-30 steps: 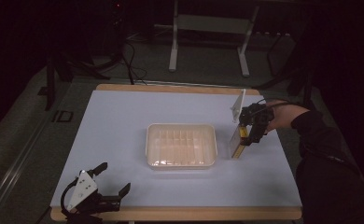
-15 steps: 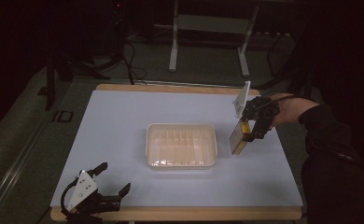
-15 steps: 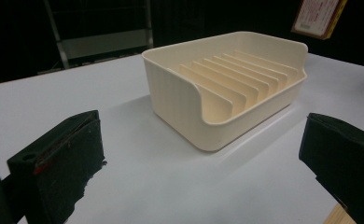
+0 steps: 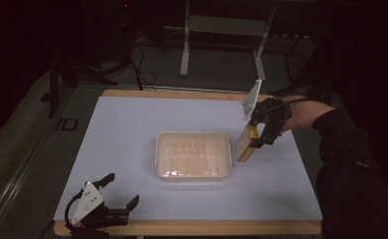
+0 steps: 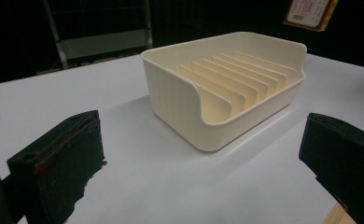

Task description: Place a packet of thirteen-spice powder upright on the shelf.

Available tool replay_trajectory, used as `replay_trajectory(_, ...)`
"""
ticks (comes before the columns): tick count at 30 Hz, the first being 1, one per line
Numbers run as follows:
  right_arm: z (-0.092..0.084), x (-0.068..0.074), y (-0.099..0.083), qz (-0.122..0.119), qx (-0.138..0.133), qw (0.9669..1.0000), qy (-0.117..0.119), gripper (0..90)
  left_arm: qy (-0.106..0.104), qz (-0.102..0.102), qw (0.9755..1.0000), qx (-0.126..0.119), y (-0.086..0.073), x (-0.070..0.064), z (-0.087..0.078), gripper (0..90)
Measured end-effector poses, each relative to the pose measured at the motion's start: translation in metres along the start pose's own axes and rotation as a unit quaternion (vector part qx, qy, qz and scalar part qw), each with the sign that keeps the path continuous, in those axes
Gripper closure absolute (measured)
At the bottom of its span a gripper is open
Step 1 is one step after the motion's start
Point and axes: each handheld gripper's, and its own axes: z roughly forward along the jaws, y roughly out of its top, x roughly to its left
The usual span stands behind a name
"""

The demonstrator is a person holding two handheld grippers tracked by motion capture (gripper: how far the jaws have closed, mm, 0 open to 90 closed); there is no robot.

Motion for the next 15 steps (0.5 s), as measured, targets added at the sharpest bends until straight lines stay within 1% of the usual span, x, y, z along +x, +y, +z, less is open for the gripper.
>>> replay_trajectory(4,0.001,0.001,0.008,-0.014,-0.023,0.9996,-0.001,32.0,0.000,0.000,1.0000,0.000,0.000,0.000,0.000,0.1)
replay_trajectory(8,0.003,0.001,0.015,-0.029,-0.046,0.9985,-0.005,32.0,-0.001,0.000,1.0000,0.000,0.000,0.000,0.000,0.1)
replay_trajectory(11,0.007,0.001,0.019,-0.037,-0.049,0.9981,-0.002,32.0,-0.001,0.000,1.0000,0.000,0.000,0.000,0.000,0.1)
replay_trajectory(15,0.013,0.001,0.026,-0.039,-0.050,0.9980,0.003,32.0,-0.001,0.001,1.0000,-0.001,0.000,0.000,0.000,0.1)
